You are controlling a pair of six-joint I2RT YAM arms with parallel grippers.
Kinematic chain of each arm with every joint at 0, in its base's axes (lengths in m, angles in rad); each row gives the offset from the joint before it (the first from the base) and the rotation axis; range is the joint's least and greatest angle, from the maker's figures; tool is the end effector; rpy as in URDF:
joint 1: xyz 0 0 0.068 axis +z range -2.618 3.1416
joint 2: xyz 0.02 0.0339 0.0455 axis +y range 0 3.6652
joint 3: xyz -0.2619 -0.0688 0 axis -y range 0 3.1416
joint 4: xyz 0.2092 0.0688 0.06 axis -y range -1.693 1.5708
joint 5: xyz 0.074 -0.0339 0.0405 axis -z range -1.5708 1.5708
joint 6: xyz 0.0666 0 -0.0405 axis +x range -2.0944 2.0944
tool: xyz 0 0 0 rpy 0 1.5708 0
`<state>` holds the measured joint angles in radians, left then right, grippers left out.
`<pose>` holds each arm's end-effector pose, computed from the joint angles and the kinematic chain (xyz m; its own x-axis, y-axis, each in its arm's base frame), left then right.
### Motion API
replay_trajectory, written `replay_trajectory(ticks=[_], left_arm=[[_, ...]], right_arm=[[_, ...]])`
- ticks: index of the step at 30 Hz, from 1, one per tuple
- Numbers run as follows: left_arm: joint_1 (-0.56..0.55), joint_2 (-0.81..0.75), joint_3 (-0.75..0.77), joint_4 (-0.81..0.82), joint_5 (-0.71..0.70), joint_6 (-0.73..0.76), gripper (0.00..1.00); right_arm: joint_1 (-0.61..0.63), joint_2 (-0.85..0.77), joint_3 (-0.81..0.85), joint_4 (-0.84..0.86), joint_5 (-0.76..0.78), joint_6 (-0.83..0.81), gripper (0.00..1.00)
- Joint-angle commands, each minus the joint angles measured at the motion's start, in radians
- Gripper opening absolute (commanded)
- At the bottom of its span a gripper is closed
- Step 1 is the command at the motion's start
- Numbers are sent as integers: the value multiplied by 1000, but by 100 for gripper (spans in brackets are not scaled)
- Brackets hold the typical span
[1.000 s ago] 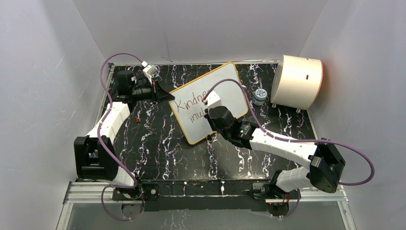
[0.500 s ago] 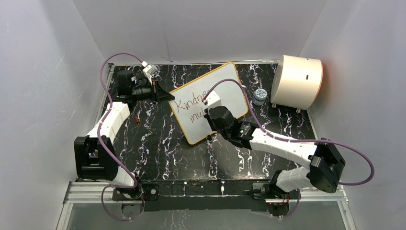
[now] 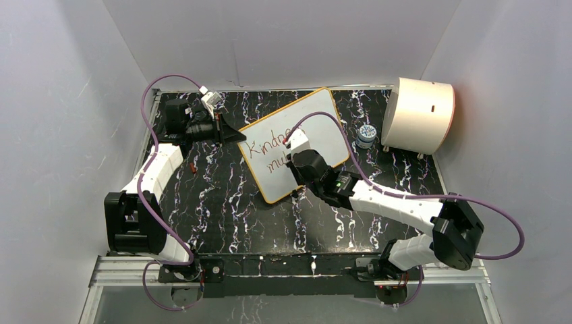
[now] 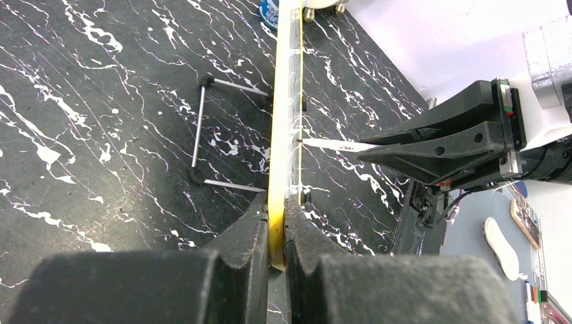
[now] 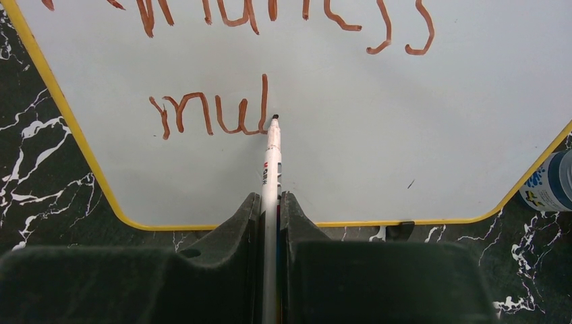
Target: Write a sentence on the whiteboard
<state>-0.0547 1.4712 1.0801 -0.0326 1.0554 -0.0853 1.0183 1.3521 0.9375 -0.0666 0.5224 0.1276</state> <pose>0.3040 -0.0747 0.3059 -0.4788 -0.0158 -0.8778 0.7810 0.4491 -0.4341 0.1834 0.2342 0.2788 -0.3053 -0.2850 -0.9086 -0.4705 0.8747 -0.1163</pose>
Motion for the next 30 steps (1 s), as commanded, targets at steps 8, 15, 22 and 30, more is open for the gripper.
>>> replay_trajectory(ticks=[8, 15, 22, 30], left_arm=[[-49, 46, -38, -132, -50, 81, 0], [-49, 47, -38, -132, -51, 81, 0], [-50, 46, -38, -132, -52, 81, 0], [-50, 44, -38, -133, -54, 81, 0]], right_arm=[[-15, 5, 12, 83, 24, 2, 0], [-21, -6, 9, 69, 52, 2, 0], [-29, -16, 9, 68, 63, 8, 0], [-29, -34, 10, 42, 52, 6, 0]])
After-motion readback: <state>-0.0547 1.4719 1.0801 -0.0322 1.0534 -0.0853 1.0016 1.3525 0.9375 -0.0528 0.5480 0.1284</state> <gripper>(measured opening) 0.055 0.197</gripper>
